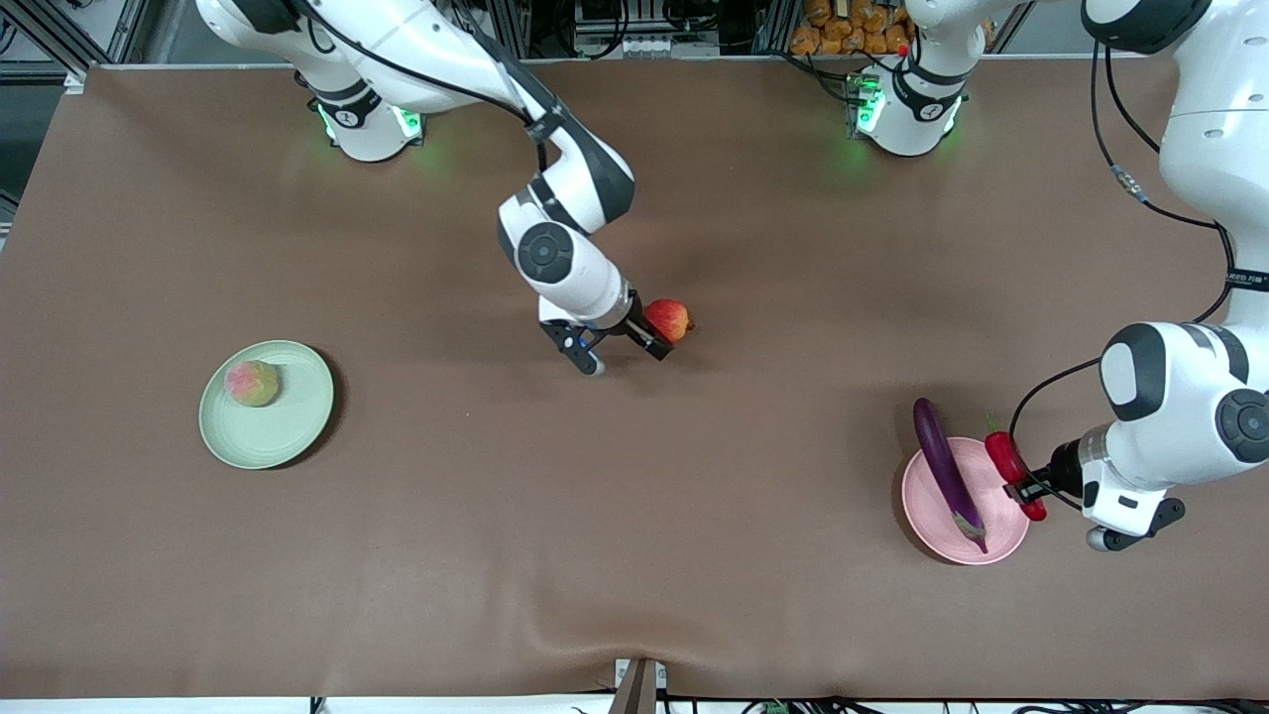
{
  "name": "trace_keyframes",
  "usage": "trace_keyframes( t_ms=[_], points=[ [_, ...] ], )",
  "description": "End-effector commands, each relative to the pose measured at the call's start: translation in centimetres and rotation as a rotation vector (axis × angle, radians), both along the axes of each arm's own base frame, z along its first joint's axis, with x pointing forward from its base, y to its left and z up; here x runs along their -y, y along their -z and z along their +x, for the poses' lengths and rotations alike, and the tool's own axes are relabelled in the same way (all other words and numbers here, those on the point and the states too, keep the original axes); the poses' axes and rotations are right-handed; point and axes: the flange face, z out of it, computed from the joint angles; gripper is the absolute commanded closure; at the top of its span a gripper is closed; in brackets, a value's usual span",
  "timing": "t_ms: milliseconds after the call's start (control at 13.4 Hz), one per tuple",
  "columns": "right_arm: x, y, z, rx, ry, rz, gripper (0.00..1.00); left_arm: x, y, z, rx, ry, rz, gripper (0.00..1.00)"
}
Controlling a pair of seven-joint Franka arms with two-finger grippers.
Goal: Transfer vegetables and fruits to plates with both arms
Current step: 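Place the chili on the pink plate while the right gripper grasps the apple, then carry the red apple to the green plate while the left gripper withdraws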
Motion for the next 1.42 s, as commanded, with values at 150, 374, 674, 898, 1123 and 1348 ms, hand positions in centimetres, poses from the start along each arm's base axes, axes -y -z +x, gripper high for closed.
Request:
trace_keyframes(
  t_ms=[150,374,674,898,1123,1348],
  points=[
    [-4.2,2.7,-3.8,0.042,0.026,0.023,0.26,0.7,-3.3,0.7,0.031,0.010,0.004,0.00],
    [-2.8,2.4,-2.6,0.026,0.021,-0.003,1.00,2.7,-8.1,-0.3,0.002,0.053,0.020,0.00],
    [6.8,-4.7,4.8,-0.102,-0.087,-0.128,1.00,4.1,-18.9,-2.8,0.023,0.080,0.111,0.00],
    [20.1,-10.0,10.0,-0.192,-0.266,-0.096,1.00,6.6,-27.0,-5.9,0.064,0.168,0.160,0.00],
    [33.4,-10.1,13.7,-0.182,-0.388,-0.117,1.00,9.6,-31.7,-9.5,0.020,0.209,0.198,0.00],
    [45.5,-8.6,15.5,-0.142,-0.524,-0.101,1.00,12.5,-35.0,-12.3,0.011,0.248,0.220,0.00]
  ],
)
